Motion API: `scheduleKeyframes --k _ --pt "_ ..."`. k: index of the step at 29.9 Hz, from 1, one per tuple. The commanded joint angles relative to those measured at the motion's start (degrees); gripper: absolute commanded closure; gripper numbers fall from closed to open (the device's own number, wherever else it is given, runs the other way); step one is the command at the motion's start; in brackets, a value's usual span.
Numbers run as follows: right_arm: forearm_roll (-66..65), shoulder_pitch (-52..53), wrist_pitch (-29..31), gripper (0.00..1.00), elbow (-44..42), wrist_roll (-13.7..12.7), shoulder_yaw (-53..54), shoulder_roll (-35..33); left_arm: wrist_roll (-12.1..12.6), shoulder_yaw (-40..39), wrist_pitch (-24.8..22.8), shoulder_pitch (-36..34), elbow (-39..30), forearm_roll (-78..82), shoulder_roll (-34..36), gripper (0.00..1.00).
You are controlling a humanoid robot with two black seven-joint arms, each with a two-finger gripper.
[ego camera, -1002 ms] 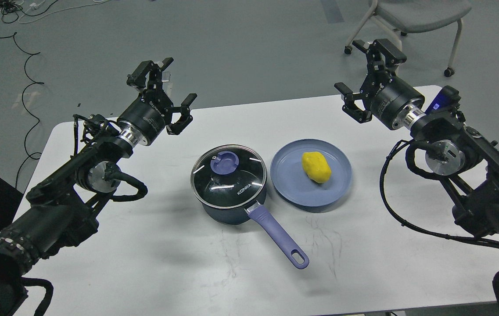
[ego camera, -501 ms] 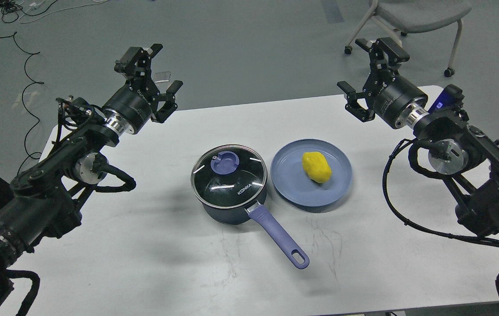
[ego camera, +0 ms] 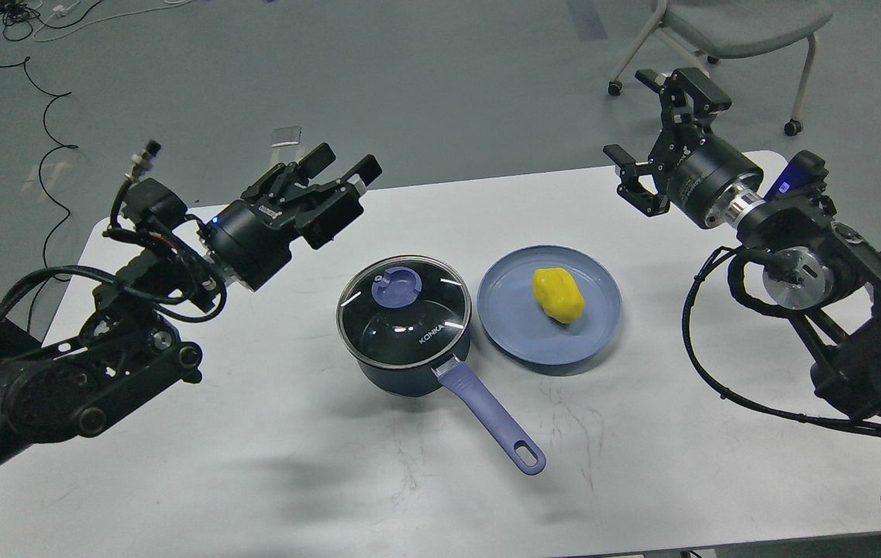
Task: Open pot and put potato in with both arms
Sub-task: 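Move the left gripper over the pot lid's blue knob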
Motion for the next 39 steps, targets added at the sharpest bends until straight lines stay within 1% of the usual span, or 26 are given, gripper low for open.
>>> scheduleKeyframes --k 1,3,4,7,10,12,16,18,27,32,39 --pt "0.00 -0.02 -0.03 0.00 -0.01 0.00 -0.06 0.00 0.02 1.21 2.60 0.11 0.44 13.33 0.36 0.02" --pt "0.00 -0.02 -0.03 0.00 -0.01 0.00 -0.06 0.00 0.02 1.39 4.27 0.11 0.97 18.02 0.36 0.02" --pt "0.00 -0.02 -0.03 0.00 -0.01 0.00 0.03 -0.18 0.02 1.30 4.51 0.11 1.32 21.00 0.19 0.02" --pt "0.00 -0.10 -0.03 0.00 -0.01 0.00 -0.06 -0.27 0.02 1.39 4.51 0.02 1.67 22.44 -0.25 0.02" --pt "0.00 -0.10 -0.03 0.00 -0.01 0.00 0.03 -0.27 0.02 2.88 4.51 0.37 4.82 22.44 -0.43 0.02" --pt "0.00 -0.10 -0.03 0.00 0.08 0.00 0.03 -0.27 0.02 6.29 4.51 -0.15 7.81 22.52 -1.39 0.02" --pt "0.00 -0.10 -0.03 0.00 -0.01 0.00 0.11 -0.27 0.02 9.21 4.37 -0.07 8.79 22.44 -3.24 0.02" --pt "0.00 -0.10 -0.03 0.00 -0.01 0.00 0.11 -0.27 0.02 9.65 3.23 0.02 9.05 22.44 -3.59 0.02" --pt "0.00 -0.10 -0.03 0.00 -0.10 0.00 0.11 -0.53 0.02 9.65 2.87 -0.33 9.23 22.35 -5.08 0.02" --pt "0.00 -0.10 -0.03 0.00 -0.10 0.00 0.11 -0.53 0.02 9.65 2.79 0.20 11.25 22.43 -5.17 0.02" --pt "0.00 -0.10 -0.03 0.00 -0.10 0.00 0.11 -0.71 0.02 9.74 2.26 0.02 11.78 22.44 -5.26 0.02"
